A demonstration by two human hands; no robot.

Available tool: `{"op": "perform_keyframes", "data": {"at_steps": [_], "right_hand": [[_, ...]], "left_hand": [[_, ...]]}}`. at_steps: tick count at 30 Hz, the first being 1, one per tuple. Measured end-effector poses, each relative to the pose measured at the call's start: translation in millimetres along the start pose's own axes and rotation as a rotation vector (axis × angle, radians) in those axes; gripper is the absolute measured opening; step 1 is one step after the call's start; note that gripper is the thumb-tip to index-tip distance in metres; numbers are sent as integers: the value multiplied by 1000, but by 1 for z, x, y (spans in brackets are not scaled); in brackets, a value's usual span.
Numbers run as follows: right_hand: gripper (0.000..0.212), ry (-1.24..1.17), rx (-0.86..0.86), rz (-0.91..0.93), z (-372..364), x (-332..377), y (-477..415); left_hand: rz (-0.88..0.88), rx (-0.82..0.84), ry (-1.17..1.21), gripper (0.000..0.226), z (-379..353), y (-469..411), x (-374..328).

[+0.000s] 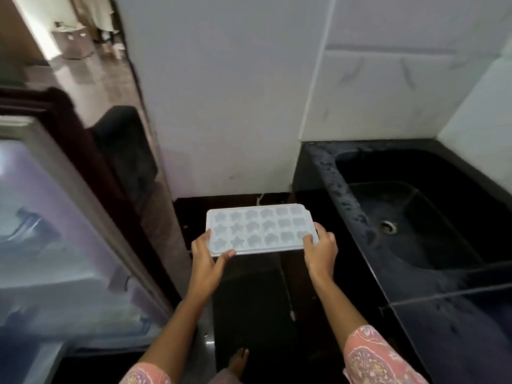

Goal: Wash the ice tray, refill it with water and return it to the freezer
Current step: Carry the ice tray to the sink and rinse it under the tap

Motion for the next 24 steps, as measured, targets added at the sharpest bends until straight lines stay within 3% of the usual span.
{"op": "perform_keyframes", "data": {"at_steps": [12, 24], "right_hand": [[30, -6, -355, -191, 50, -24, -93], [26, -52, -625, -402, 118, -73, -158]], "left_hand": [[-170, 370, 46, 67, -149, -90, -69], [-294, 674, 136, 68, -307, -97, -145]]}}
Point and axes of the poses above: each hand's wrist, its own y-axis away from the middle knuckle, its own z-axis out of the back of the hand, x = y × z, the point moved 9 cm from there along -y, towards the middle knuckle, and after that the axes turned 14 degrees about -x, right-handed, at the moved point
